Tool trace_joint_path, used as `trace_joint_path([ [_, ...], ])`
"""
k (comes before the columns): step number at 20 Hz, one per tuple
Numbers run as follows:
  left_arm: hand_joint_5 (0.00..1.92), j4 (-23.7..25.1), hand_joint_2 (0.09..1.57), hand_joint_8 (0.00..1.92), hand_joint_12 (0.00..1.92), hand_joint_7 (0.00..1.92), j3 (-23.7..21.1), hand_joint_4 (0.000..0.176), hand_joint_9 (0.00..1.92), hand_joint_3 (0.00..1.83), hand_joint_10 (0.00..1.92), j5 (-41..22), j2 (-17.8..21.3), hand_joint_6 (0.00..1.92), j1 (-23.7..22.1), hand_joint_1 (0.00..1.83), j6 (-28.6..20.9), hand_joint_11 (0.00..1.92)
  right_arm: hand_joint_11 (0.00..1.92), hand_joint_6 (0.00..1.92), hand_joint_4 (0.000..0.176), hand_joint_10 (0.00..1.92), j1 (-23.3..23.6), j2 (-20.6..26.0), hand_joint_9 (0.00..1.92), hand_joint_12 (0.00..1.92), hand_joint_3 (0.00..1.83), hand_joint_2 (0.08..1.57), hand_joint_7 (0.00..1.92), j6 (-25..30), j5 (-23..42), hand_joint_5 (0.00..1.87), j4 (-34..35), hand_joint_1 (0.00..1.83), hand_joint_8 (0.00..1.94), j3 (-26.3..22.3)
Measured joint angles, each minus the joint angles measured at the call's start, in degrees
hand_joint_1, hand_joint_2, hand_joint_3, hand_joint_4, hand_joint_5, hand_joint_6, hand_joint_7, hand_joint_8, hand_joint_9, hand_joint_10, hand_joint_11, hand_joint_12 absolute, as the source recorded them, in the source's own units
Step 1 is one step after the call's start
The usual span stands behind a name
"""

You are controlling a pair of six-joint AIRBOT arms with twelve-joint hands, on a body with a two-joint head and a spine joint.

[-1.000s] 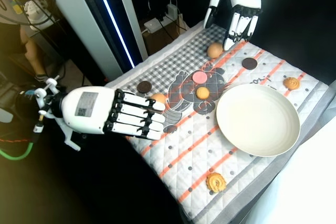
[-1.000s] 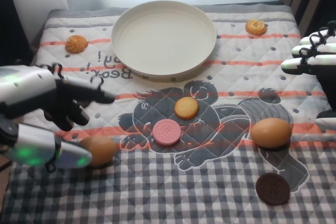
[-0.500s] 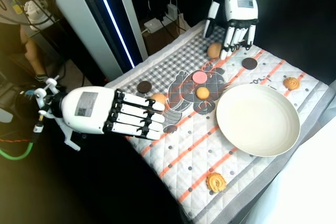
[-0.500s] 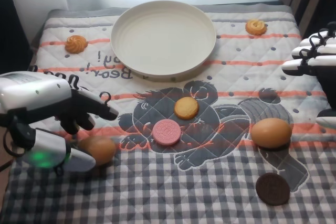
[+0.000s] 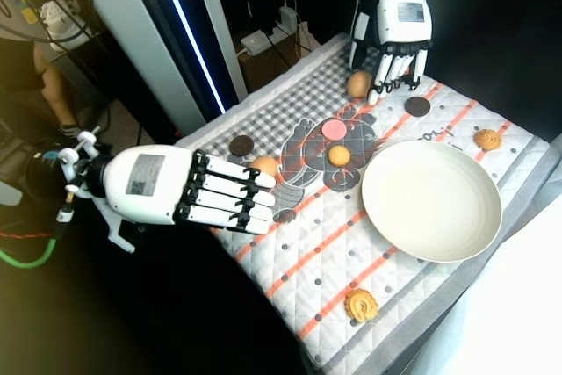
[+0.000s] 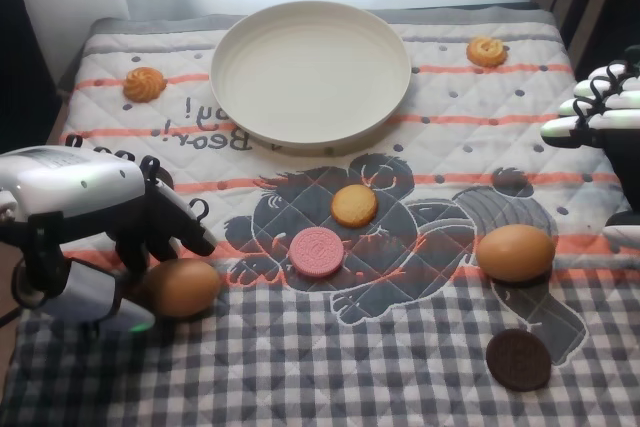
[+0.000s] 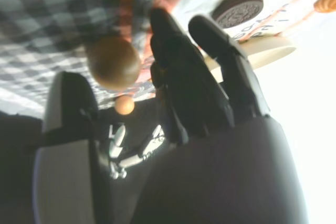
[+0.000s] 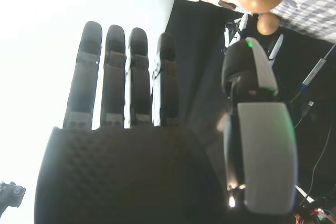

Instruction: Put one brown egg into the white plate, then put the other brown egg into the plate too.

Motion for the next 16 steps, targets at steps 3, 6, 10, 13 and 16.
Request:
trace_joint_path([
  [3, 0.83, -0.7, 1.19, 1.02, 1.61, 0.77, 0.0, 0.071, 0.79, 0.00, 1.19, 0.0, -0.3, 1.20, -0.2, 1.00, 0.0, 0.68, 0.31, 0.00, 0.036, 0.01, 0.0, 0.0, 0.43, 0.19, 0.00, 1.17, 0.53, 0.0, 0.1, 0.51, 0.0, 0.66, 0.01, 0.0],
  [6, 0.79, -0.9, 1.20, 1.17, 1.74, 0.66, -0.1, 0.118, 0.65, 0.00, 1.52, -0.2, -0.8, 1.26, -0.2, 0.96, 0.0, 0.67, 0.32, 0.00, 0.029, 0.01, 0.0, 0.0, 0.44, 0.19, 0.00, 1.17, 0.54, 0.0, 0.1, 0.51, 0.0, 0.67, 0.01, 0.0],
  [10, 0.84, -2.2, 1.18, 1.20, 1.67, 0.56, 0.0, 0.174, 0.57, 0.00, 1.54, -0.9, -1.4, 1.20, 0.2, 0.95, 0.0, 0.63, 0.32, 0.00, 0.032, 0.00, 0.0, 0.0, 0.44, 0.18, 0.00, 1.17, 0.54, 0.0, 0.1, 0.51, 0.1, 0.66, 0.01, 0.0],
  [13, 0.88, -4.0, 1.15, 1.27, 1.76, 0.56, 0.2, 0.176, 0.58, 0.00, 1.60, -1.6, -1.6, 1.13, 0.5, 0.97, 0.0, 0.64, 0.33, 0.00, 0.031, 0.00, 0.0, 0.0, 0.45, 0.18, 0.00, 1.17, 0.56, 0.0, 0.1, 0.52, 0.1, 0.66, 0.01, 0.0],
  [16, 0.88, -6.3, 1.01, 1.29, 1.80, 0.60, 0.8, 0.000, 0.63, 0.00, 1.62, -3.1, -1.7, 0.29, 0.5, 0.91, 0.1, 0.68, 0.33, 0.00, 0.037, 0.00, 0.0, 0.0, 0.45, 0.18, 0.00, 1.18, 0.57, 0.0, 0.1, 0.52, 0.2, 0.65, 0.01, 0.0],
])
